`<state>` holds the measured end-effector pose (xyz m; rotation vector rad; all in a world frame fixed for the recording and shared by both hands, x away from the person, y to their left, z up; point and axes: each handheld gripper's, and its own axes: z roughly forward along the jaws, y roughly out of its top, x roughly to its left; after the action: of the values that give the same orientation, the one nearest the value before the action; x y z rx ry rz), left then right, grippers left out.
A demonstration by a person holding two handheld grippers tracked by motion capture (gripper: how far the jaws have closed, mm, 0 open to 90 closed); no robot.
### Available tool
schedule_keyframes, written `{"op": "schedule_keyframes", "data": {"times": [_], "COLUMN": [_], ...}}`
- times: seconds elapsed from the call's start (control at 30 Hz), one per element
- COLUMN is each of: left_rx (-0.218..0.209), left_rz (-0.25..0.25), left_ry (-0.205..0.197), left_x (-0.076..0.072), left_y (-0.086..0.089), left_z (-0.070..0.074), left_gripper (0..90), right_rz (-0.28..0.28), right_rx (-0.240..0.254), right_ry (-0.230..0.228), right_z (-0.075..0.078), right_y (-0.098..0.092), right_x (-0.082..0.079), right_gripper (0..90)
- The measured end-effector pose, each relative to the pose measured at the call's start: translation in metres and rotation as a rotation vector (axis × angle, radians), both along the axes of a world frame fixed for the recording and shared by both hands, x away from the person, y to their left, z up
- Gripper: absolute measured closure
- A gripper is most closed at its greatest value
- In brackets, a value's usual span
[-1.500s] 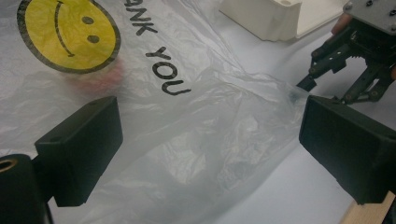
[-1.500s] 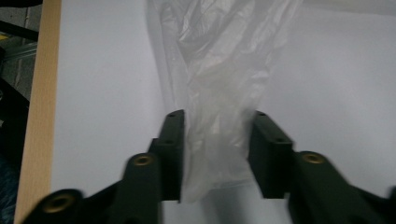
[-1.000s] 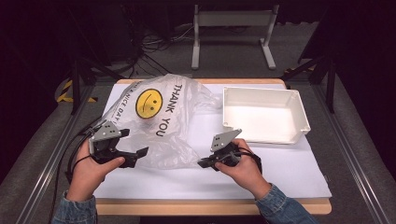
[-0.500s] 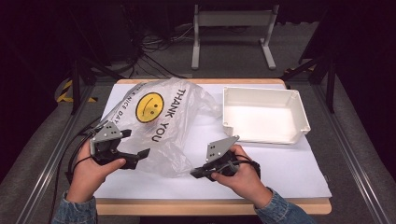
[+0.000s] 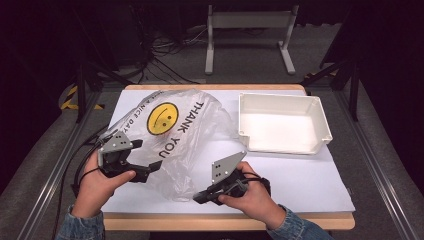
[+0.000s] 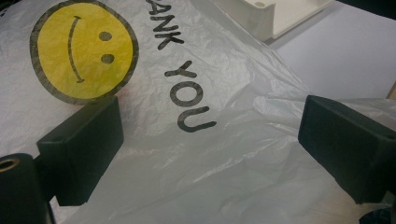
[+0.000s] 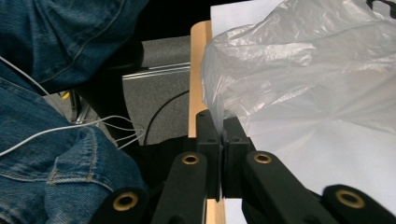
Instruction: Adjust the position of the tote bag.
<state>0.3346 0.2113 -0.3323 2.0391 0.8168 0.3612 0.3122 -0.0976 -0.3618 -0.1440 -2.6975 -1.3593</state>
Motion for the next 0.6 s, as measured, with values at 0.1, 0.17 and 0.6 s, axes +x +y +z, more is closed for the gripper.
{"op": "schedule_keyframes", "data": {"times": [0.1, 0.17, 0.6], "left_rx": [0.002, -0.004, -0.005], "left_rz": [0.001, 0.004, 0.015], "left_ry": [0.005, 0.001, 0.002], "left_x": [0.000, 0.000, 0.000], "left_y": [0.000, 0.000, 0.003], "left_z": [0.000, 0.000, 0.001], "left_gripper": [7.4, 7.4, 7.4], "right_rz": [-0.003, -0.020, -0.183], "right_rx": [0.007, 0.000, 0.045], "right_ry": [0.000, -0.004, -0.077], "right_z": [0.001, 0.001, 0.040], "right_y": [-0.001, -0.004, -0.038], "right_x": [0.002, 0.005, 0.018], "right_gripper": [88.5, 83.9, 29.7]}}
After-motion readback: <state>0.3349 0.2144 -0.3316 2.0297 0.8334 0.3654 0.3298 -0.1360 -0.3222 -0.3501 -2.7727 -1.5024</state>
